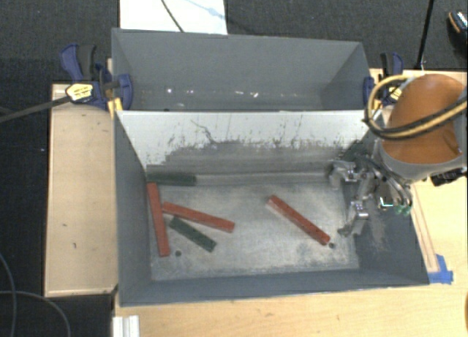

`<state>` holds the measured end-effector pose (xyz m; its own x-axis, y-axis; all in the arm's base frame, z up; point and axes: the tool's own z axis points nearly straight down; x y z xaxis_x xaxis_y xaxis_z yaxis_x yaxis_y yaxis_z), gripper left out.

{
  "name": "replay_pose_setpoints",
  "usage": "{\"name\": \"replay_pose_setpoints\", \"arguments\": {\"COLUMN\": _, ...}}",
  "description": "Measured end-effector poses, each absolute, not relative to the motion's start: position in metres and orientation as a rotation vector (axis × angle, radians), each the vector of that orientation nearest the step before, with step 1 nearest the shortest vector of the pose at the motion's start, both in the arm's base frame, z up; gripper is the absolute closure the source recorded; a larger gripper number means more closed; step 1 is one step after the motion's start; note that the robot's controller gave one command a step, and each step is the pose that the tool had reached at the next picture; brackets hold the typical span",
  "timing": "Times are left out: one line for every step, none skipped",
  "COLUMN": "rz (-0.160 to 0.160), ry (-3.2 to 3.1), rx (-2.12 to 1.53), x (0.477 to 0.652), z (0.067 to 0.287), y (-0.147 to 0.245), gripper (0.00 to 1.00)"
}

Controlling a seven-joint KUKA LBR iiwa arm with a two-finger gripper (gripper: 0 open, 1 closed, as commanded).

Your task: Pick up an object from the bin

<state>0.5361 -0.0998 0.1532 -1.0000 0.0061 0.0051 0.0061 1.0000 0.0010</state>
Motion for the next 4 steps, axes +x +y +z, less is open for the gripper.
{"name": "replay_pose_setpoints", "arguments": {"rz": -0.002, "ry": -3.135, "rx": 0.042, "x": 0.5326, "z": 0.0665, "y": -0.0811, "gripper": 0.0}}
{"name": "replay_pose_setpoints", "arguments": {"rz": 0.002, "ry": -3.145, "rx": 0.047, "x": 0.5353, "z": 0.0721, "y": -0.0825, "gripper": 1.0}}
{"name": "replay_pose_setpoints", "arguments": {"rz": 0.001, "ry": -3.143, "rx": 0.051, "x": 0.535, "z": 0.0707, "y": -0.0819, "gripper": 0.0}}
{"name": "replay_pose_setpoints", "arguments": {"rz": 0.001, "ry": -3.143, "rx": 0.055, "x": 0.5348, "z": 0.0706, "y": -0.0819, "gripper": 1.0}}
